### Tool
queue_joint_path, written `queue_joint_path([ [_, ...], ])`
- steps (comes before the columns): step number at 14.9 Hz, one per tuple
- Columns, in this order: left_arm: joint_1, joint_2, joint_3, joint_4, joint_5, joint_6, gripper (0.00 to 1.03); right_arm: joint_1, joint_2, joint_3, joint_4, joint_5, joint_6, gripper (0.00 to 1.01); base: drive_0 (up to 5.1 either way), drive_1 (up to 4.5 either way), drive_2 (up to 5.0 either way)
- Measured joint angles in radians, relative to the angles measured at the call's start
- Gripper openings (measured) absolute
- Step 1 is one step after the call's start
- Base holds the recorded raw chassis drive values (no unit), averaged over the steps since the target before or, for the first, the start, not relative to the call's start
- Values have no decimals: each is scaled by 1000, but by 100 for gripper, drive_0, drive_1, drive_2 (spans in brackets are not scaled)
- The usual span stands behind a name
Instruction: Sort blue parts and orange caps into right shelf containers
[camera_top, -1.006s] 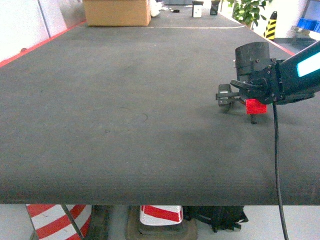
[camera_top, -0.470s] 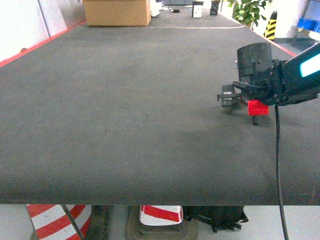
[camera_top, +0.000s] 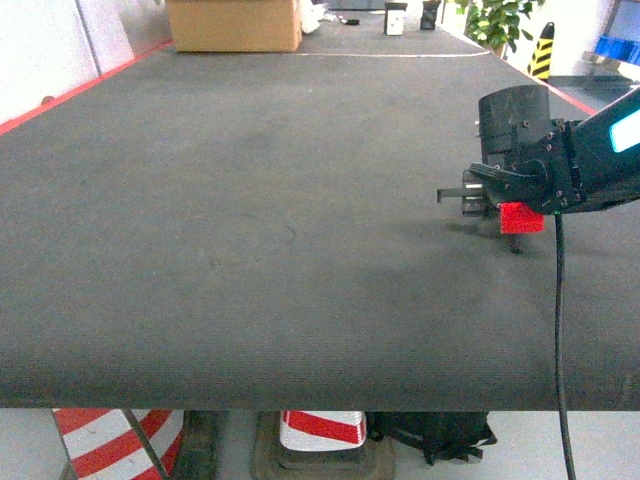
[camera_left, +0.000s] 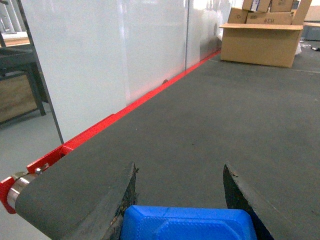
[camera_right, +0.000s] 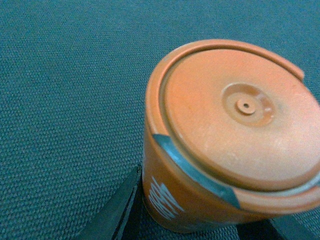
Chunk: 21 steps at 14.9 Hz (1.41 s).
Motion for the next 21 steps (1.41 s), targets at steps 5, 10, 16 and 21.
queue_joint_path([
  [5, 0, 0, 0, 0, 0, 0, 41, 8, -36, -66, 30, 6, 0, 44, 0, 0, 0],
  [10, 0, 0, 0, 0, 0, 0, 41, 21, -101, -161, 78, 12, 1, 43, 0, 0, 0],
  [16, 0, 0, 0, 0, 0, 0, 41, 62, -323, -430, 194, 27, 19, 43, 0, 0, 0],
  [21, 0, 0, 0, 0, 0, 0, 41, 104, -500, -618, 256, 43, 42, 43, 0, 0, 0],
])
